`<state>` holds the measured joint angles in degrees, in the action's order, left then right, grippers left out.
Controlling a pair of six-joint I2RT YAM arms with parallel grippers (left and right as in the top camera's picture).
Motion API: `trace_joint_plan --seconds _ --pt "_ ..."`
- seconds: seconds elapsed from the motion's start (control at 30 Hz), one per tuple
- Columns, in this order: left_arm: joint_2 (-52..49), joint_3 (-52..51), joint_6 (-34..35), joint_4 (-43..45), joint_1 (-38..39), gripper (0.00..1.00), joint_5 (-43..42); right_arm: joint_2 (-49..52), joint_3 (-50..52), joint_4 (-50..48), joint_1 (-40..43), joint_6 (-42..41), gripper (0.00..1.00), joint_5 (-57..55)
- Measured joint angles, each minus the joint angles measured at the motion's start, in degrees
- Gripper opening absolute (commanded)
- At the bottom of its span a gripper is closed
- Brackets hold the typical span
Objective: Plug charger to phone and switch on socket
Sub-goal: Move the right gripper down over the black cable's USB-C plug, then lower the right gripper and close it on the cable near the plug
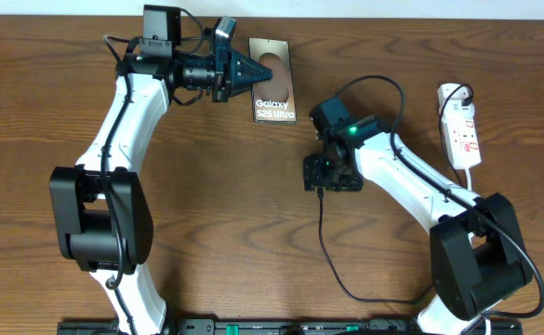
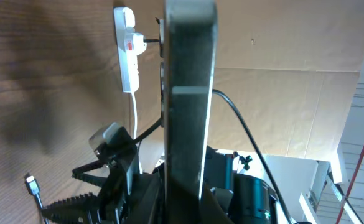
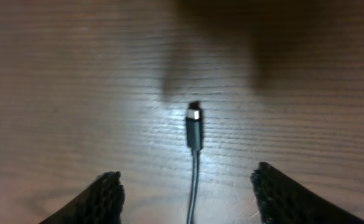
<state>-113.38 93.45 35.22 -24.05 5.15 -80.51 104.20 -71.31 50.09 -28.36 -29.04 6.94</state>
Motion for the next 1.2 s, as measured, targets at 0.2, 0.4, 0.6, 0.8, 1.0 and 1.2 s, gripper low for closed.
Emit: trace_joint_plan --seconds 0.2,0.4,0.6,0.8,1.0,1.2 --pt "0.0 0.0 -0.4 0.0 0.0 0.07 0.0 0.0 3.6 -3.0 0.0 -1.8 0.56 -0.5" --pt "0.0 0.0 -0.6 0.0 0.0 0.07 -0.2 0.0 8.1 -8.0 -0.1 -2.7 0.52 0.6" --pt "0.0 0.0 -0.5 0.0 0.0 0.07 -0.2 -0.3 11.3 -12.3 -1.9 -4.7 0.40 0.9" --pt "0.0 0.0 -0.6 0.0 0.0 0.07 -0.2 -0.3 11.5 -12.7 -3.3 -6.3 0.33 -0.4" --pt "0.0 0.0 -0.5 0.0 0.0 0.07 -0.2 -0.3 11.5 -11.8 -3.3 -6.6 0.29 -2.2" --pt "0.0 0.0 -0.6 0.0 0.0 0.07 -0.2 -0.3 11.6 -11.6 -3.4 -6.6 0.25 -3.4"
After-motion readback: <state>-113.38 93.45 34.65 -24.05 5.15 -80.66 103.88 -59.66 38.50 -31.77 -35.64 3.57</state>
